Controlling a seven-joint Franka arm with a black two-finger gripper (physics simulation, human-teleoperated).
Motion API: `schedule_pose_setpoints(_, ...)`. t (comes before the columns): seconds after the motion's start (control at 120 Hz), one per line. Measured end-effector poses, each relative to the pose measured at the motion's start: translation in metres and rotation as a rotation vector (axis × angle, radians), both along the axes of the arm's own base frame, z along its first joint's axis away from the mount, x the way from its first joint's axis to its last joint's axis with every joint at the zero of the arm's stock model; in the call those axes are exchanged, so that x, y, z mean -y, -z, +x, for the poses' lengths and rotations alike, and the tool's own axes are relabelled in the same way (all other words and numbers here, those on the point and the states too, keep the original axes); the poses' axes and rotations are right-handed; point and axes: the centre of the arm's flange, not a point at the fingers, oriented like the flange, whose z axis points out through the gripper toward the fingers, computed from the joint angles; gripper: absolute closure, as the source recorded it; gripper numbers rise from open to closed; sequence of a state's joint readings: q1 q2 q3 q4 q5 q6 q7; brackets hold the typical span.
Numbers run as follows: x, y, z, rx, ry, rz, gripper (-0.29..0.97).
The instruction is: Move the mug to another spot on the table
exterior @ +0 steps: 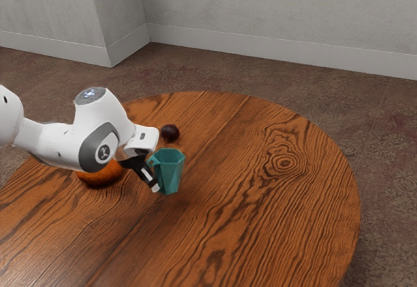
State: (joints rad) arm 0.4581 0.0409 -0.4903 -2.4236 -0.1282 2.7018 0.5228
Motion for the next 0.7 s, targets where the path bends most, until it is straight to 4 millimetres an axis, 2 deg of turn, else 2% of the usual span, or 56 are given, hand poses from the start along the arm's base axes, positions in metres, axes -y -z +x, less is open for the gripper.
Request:
schedule_pose_setpoints(0.158,-0.008,0.024,-0.006,-0.038,-0.037,-0.028,0.73)
schedule_pose_setpoints(0.358,-0.006,0.031,-0.007,-0.042,-0.035,-0.040,0.32)
schedule_pose_setpoints(0.542,-0.014,0.023,-0.011,-0.026,-0.043,-0.028,0.13)
schedule_pose_setpoints(0.7,-0.011,-0.005,-0.010,0.033,-0.031,0.003,0.06)
